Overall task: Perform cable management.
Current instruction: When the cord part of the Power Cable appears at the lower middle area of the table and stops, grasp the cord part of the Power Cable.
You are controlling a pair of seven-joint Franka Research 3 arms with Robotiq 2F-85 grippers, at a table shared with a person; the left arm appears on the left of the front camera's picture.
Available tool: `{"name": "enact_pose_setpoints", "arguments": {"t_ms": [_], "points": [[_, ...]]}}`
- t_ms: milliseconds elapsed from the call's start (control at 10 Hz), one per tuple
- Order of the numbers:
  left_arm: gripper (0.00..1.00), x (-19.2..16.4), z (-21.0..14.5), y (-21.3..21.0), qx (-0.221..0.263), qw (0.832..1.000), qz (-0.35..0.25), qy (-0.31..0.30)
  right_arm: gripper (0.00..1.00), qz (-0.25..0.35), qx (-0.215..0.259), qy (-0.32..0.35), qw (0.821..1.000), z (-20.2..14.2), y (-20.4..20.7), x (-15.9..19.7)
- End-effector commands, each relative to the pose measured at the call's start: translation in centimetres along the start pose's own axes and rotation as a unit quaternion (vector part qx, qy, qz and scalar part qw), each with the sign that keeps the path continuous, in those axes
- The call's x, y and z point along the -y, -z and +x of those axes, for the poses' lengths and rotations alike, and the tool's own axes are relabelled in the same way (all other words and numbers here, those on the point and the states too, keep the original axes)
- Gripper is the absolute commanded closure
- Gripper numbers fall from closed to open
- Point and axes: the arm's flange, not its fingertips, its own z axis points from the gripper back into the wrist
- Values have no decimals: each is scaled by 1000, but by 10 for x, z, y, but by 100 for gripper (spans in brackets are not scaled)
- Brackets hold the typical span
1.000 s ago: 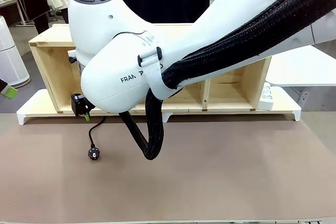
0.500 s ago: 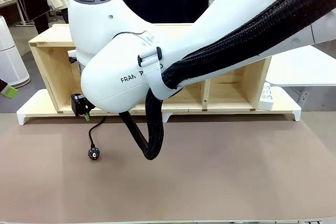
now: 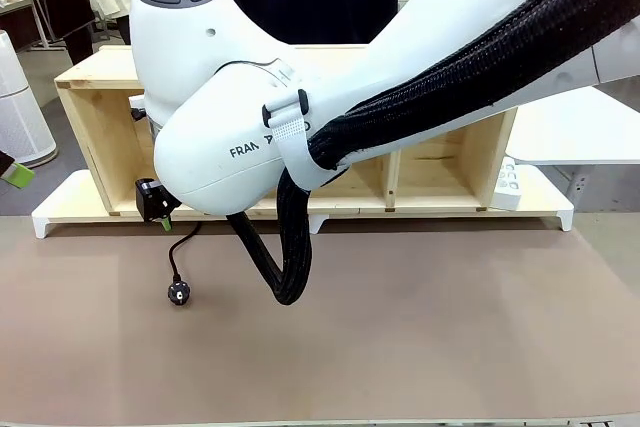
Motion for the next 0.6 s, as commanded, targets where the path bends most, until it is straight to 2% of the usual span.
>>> {"name": "enact_pose_setpoints", "arguments": {"t_ms": [0,300,500], "points": [[0,-1,2,0,6,1000,2,3,0,0,0,0,1000,0,0,0],[0,-1,2,0,6,1000,2,3,0,30,-2,37,999,21,24,-38],[0,-1,2,0,6,1000,2,3,0,23,-14,49,998,27,40,-49]]}}
